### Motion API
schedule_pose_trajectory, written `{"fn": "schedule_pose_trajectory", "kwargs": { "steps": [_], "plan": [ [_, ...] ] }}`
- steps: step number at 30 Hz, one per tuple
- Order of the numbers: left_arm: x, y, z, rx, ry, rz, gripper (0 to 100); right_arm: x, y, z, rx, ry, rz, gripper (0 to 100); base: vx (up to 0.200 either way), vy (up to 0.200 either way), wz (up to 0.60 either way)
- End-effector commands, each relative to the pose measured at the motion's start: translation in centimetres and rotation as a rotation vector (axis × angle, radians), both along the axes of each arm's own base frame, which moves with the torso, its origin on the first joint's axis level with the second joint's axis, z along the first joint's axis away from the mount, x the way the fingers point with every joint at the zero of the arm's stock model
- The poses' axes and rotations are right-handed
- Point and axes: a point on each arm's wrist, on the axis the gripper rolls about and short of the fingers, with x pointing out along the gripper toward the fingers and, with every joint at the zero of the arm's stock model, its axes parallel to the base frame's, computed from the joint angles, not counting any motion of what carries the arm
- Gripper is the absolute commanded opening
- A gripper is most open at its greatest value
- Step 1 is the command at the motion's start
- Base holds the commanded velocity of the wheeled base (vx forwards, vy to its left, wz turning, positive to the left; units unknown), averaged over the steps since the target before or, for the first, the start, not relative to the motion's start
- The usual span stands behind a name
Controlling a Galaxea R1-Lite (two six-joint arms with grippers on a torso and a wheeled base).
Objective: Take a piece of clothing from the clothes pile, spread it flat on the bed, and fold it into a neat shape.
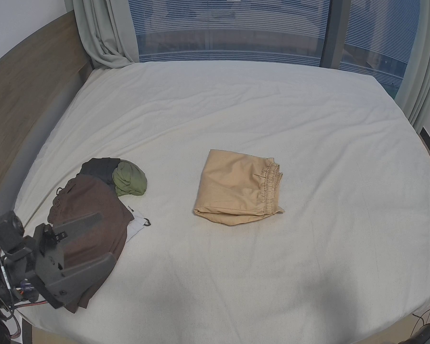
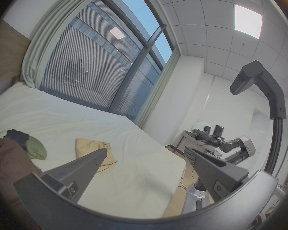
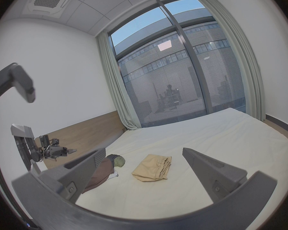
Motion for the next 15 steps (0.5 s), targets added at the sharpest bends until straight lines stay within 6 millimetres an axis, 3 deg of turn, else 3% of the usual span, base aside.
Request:
{"fn": "schedule_pose_trajectory", "kwargs": {
  "steps": [1,2,3,8,13,15],
  "plan": [
    [-6.9,3.3,0.1,-0.039,-0.07,0.166,100,-5.8,-0.4,-7.4,-0.038,-0.056,0.022,100,0.0,0.0,0.0],
    [-7.0,3.3,0.1,-0.038,-0.067,0.167,100,-5.8,-0.4,-7.4,-0.04,-0.057,0.018,100,0.0,0.0,0.0],
    [-8.5,3.8,-0.6,-0.033,-0.059,0.191,100,-5.5,-0.5,-7.8,-0.043,-0.029,-0.043,100,0.0,0.0,0.0],
    [-11.8,4.6,-2.8,-0.002,-0.069,0.267,100,-5.2,-0.9,-8.8,-0.053,0.078,-0.258,100,0.0,0.0,0.0],
    [-14.0,4.8,-5.2,0.026,-0.08,0.33,100,-5.7,-1.0,-10.2,-0.074,0.146,-0.438,100,0.0,0.0,0.0],
    [-14.5,4.8,-6.2,0.057,-0.081,0.372,100,-6.0,-0.9,-10.4,-0.085,0.121,-0.427,100,0.0,0.0,0.0]
  ]
}}
